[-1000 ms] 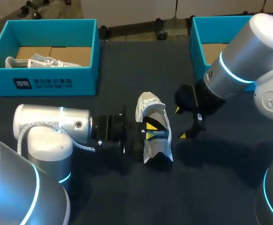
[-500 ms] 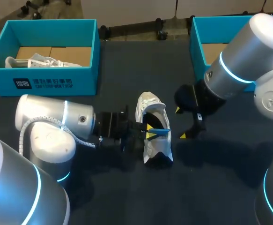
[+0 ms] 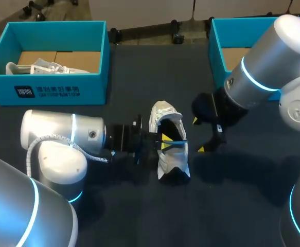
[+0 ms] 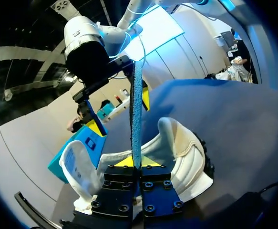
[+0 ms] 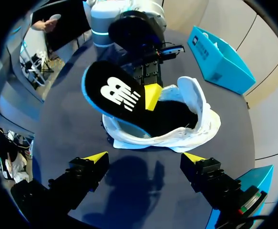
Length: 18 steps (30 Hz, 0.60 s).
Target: Take the shoe out of the shoebox, open the shoe tongue, remove and reinsert the insole, then place the shoe into the shoebox
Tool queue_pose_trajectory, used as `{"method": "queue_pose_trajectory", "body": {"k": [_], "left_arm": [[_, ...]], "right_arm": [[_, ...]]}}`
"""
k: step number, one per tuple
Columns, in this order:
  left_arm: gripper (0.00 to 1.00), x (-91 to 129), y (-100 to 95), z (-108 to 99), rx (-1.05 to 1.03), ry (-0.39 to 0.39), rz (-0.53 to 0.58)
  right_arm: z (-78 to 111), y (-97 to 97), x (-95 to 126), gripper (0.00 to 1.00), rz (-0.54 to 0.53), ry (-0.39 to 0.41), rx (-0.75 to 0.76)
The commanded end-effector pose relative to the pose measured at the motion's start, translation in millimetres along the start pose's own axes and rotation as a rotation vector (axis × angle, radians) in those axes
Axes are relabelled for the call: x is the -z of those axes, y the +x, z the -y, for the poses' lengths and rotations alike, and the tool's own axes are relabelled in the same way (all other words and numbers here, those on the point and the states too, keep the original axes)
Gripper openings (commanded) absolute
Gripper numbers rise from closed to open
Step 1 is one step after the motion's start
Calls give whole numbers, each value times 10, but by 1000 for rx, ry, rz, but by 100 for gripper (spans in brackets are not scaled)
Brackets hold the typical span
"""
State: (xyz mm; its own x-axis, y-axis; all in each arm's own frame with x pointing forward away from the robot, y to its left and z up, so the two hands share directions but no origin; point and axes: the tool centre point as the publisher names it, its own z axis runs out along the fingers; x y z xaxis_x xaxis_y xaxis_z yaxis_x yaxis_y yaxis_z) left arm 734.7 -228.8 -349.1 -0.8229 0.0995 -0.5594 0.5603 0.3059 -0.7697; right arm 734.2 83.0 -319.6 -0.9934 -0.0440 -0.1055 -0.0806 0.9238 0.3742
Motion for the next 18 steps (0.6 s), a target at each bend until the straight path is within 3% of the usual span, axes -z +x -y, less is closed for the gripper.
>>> {"method": "queue_pose_trajectory", "body": {"k": [1, 10, 11, 12, 13, 14, 18], "left_arm": [[0, -49, 15, -34, -1, 0, 22], [0, -18, -17, -56, 19, -18, 34], [14, -8, -20, -40, 19, -17, 34], [36, -1, -23, -25, 19, -16, 34], [47, 11, -29, -1, 19, -14, 35], [53, 28, -39, 40, 22, -8, 38], [49, 65, -47, 158, 34, 13, 35]], "right_arm": [[2, 6, -8, 100, 1, 0, 1], [2, 6, -8, 100, 1, 0, 1], [2, 6, -8, 100, 1, 0, 1], [2, 6, -8, 100, 1, 0, 1], [2, 6, -8, 100, 1, 0, 1], [2, 6, -8, 100, 1, 0, 1], [2, 6, -8, 100, 1, 0, 1]]}}
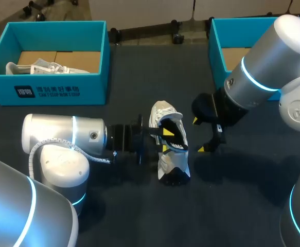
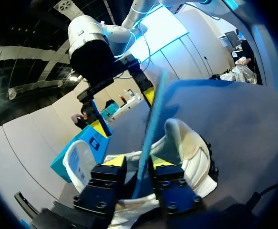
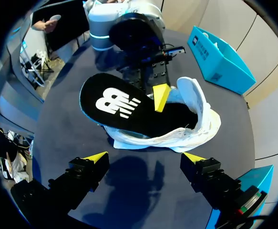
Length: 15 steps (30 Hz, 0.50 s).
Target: Take the shoe out of the shoebox, open the shoe tongue, remove and reinsert the insole, then place the shoe into the shoebox
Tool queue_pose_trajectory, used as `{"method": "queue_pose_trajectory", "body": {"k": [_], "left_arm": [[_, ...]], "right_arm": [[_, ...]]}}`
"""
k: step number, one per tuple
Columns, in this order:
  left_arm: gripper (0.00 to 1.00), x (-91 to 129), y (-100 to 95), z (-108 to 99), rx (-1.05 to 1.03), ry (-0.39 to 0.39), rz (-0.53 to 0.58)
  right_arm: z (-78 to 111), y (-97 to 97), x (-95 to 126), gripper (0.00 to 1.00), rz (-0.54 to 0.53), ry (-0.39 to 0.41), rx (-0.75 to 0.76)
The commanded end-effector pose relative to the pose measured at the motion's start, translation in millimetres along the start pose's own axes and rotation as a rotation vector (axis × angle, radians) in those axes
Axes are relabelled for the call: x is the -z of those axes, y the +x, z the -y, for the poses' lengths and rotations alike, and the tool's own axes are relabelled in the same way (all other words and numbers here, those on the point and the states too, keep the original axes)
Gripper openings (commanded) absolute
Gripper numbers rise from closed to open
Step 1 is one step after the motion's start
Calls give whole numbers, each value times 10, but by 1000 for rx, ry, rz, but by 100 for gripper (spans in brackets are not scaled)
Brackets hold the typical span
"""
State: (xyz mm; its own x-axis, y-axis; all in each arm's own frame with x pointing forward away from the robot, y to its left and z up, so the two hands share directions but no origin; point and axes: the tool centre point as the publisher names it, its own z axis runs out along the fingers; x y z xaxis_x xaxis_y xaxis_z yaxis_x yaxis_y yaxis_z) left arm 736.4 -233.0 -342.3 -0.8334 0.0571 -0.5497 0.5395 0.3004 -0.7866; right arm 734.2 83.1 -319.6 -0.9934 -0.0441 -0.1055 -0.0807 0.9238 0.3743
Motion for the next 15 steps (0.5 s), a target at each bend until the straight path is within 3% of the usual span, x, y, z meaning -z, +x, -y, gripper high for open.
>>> {"method": "queue_pose_trajectory", "body": {"k": [1, 6, 7, 8, 10, 15], "left_arm": [[47, 91, 11, 128, 8, 6, -2], [39, 94, 18, 167, 7, 9, -11], [30, 88, 49, 175, 9, 8, -25], [27, 86, 54, 176, 9, 8, -27], [0, 76, 95, 159, 10, 4, -42], [0, 21, 115, 89, -18, 1, -52]], "right_arm": [[3, 6, -7, 100, 1, 1, 1], [3, 6, -7, 100, 1, 1, 1], [3, 6, -7, 100, 1, 1, 1], [3, 6, -7, 100, 1, 1, 1], [3, 6, -7, 100, 1, 1, 1], [3, 6, -7, 100, 1, 1, 1]]}}
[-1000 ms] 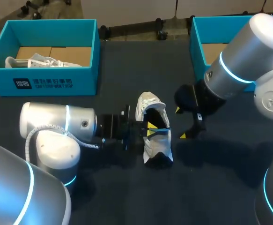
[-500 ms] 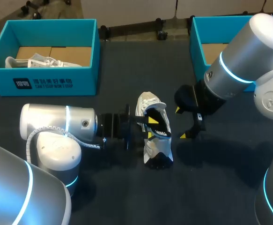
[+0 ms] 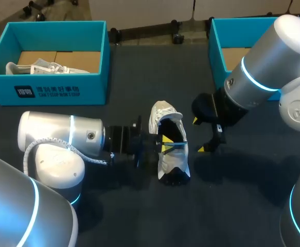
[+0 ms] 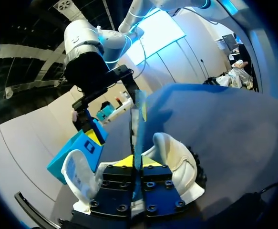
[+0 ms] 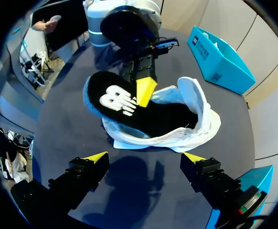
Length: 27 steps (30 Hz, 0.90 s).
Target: Take the shoe out of the shoebox, open the shoe tongue, remove and reinsert the insole, then place the shoe into the shoebox
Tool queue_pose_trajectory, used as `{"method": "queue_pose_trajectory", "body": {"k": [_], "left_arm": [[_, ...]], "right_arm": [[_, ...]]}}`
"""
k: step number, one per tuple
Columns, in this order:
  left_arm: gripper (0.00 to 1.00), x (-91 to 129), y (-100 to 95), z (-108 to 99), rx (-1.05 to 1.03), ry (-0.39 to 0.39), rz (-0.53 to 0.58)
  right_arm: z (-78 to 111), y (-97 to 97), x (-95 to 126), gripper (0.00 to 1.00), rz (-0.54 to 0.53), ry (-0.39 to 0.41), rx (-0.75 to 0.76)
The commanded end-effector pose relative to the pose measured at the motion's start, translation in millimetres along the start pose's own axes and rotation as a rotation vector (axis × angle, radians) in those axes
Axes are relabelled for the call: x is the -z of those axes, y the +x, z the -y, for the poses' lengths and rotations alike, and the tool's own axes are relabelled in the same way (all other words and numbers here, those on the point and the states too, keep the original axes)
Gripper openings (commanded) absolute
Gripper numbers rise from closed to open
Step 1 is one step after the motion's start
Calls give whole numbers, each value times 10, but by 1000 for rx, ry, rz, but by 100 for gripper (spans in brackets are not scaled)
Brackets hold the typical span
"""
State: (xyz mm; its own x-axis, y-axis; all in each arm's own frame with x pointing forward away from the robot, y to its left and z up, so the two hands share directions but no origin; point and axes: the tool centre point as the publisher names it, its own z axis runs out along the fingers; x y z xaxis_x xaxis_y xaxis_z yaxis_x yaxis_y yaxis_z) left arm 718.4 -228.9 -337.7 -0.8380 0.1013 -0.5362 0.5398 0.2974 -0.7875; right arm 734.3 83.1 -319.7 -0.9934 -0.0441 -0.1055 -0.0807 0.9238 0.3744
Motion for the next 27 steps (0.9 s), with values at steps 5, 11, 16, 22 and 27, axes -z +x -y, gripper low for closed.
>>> {"method": "queue_pose_trajectory", "body": {"k": [5, 11, 16, 22, 27], "left_arm": [[0, -113, -46, -165, -66, -16, -1], [0, -117, -144, -254, -99, -26, 22], [0, -123, -167, -285, -86, -34, 34], [50, -54, -86, -139, -68, -20, 38], [40, 29, -53, -24, -66, -11, 43]], "right_arm": [[3, 6, -7, 100, 1, 1, 1], [3, 6, -7, 100, 1, 1, 1], [3, 6, -7, 100, 1, 1, 1], [3, 6, -7, 100, 1, 1, 1], [3, 6, -7, 100, 1, 1, 1]]}}
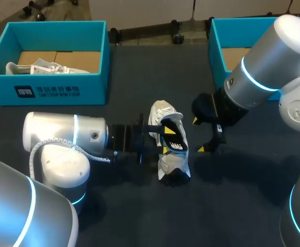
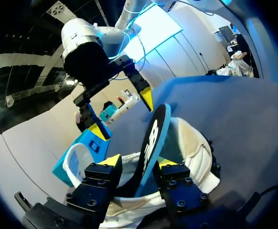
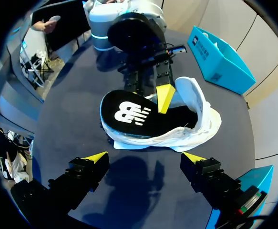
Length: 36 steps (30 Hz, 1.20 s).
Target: Take the shoe out of the shoebox, open the shoe tongue, remove and reinsert the insole, then place the shoe into the shoebox
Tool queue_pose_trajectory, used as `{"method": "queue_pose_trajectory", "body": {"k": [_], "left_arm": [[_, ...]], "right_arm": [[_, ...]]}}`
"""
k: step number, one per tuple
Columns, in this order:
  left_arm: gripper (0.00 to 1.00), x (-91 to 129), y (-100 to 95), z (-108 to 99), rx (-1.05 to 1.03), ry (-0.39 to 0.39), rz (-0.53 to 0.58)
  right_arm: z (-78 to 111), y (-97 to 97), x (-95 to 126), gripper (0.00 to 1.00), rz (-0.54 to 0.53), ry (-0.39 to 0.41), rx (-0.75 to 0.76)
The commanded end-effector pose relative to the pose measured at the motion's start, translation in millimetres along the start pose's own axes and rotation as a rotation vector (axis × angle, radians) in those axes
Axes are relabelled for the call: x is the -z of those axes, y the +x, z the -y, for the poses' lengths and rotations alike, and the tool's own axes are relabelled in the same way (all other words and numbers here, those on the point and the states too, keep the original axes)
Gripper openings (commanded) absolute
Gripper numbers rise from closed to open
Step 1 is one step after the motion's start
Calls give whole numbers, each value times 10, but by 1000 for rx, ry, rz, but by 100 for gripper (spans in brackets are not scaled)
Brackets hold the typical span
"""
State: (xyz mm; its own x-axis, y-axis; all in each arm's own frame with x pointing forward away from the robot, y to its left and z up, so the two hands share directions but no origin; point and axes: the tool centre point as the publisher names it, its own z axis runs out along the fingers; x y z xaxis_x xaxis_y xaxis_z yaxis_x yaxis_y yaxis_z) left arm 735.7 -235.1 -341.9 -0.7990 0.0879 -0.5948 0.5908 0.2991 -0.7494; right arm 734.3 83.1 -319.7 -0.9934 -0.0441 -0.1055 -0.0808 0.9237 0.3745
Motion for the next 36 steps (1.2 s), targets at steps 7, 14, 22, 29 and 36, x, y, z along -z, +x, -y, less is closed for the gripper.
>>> {"method": "queue_pose_trajectory", "body": {"k": [7, 14, 22, 29, 36], "left_arm": [[12, 139, 98, 116, 2, -7, -1], [0, 50, 135, 49, 25, -9, -30], [0, -14, 89, -120, -10, -28, -38], [0, -22, 30, -226, -37, -49, -22], [48, 2, 18, -81, -44, -26, -3]], "right_arm": [[3, 7, -6, 100, 1, 1, 1], [3, 7, -6, 100, 1, 1, 1], [3, 7, -6, 100, 1, 1, 1], [3, 7, -6, 100, 1, 1, 1], [3, 7, -6, 100, 1, 1, 1]]}}
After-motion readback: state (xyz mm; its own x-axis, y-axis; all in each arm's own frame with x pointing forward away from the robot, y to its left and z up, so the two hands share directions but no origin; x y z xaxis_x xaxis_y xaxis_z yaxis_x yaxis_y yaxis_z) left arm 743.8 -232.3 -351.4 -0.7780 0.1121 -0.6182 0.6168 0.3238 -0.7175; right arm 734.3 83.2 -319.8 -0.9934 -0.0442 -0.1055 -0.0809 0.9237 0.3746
